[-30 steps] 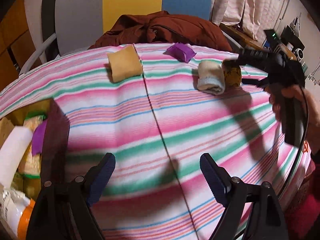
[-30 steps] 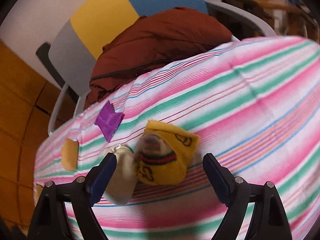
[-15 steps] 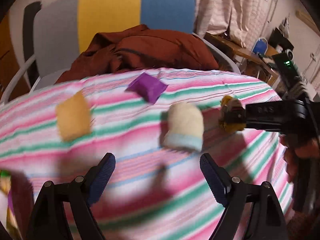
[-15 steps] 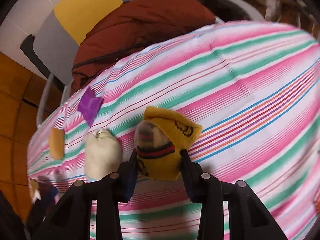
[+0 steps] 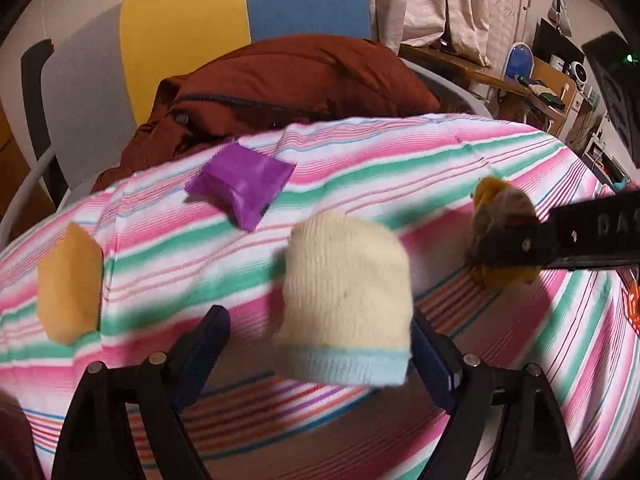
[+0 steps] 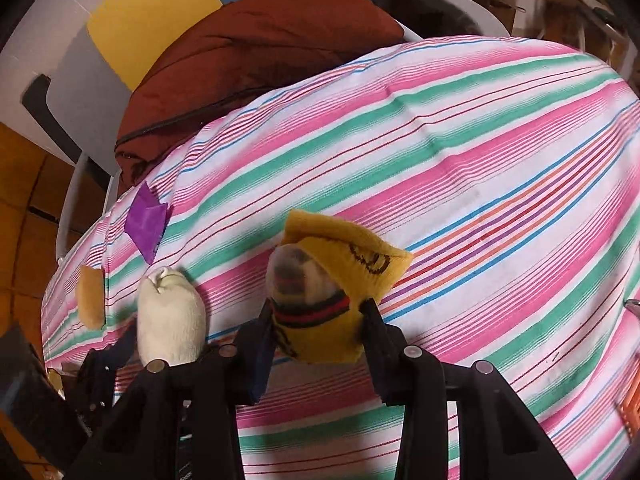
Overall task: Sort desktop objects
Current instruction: 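Grasp the yellow cloth bundle with the right gripper while the left grasps the cream sock roll, then carry the sock roll and yellow bundle over the gold tray and release both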
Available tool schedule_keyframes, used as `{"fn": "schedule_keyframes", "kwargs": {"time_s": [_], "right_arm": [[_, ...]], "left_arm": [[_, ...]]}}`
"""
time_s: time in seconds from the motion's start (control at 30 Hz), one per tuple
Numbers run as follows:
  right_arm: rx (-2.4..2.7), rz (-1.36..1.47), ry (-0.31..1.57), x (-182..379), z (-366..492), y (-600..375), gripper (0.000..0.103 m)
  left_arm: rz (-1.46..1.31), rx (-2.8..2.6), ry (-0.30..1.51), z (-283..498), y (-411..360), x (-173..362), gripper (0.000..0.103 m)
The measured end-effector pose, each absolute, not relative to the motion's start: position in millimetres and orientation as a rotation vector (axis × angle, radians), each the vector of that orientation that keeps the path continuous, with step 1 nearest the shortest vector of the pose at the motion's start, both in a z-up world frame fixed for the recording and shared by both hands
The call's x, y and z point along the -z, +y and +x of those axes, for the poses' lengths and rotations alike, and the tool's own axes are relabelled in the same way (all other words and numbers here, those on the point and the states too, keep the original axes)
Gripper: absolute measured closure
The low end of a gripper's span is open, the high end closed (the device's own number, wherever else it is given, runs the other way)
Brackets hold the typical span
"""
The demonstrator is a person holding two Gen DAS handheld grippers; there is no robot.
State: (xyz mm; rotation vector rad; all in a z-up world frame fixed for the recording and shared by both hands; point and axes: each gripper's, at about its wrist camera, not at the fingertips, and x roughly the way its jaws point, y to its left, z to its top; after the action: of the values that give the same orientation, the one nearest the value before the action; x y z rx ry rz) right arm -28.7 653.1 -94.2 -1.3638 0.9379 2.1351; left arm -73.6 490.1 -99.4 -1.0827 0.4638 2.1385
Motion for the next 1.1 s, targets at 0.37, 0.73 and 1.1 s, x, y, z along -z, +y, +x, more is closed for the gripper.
{"fn": "schedule_keyframes", "kwargs": {"time_s": [0.37, 0.73, 1.1], "right_arm": [[-2.136, -1.374, 0.914, 96.7, -30.9, 649.8, 0.06], [-2.157, -1.378, 0.868, 95.9, -29.5, 647.3, 0.06], [-2.172, -1.388, 0.818, 94.2, -31.4, 644.7, 0.06]], "left_arm": [[-1.072, -2.137, 0.425, -75.9, 486.1, 99.8, 0.021], [-1.04, -2.182, 0.332, -70.7, 462.8, 92.5, 0.051], [-1.051, -2.213, 0.256, -63.0, 424.1, 89.8, 0.051]]}}
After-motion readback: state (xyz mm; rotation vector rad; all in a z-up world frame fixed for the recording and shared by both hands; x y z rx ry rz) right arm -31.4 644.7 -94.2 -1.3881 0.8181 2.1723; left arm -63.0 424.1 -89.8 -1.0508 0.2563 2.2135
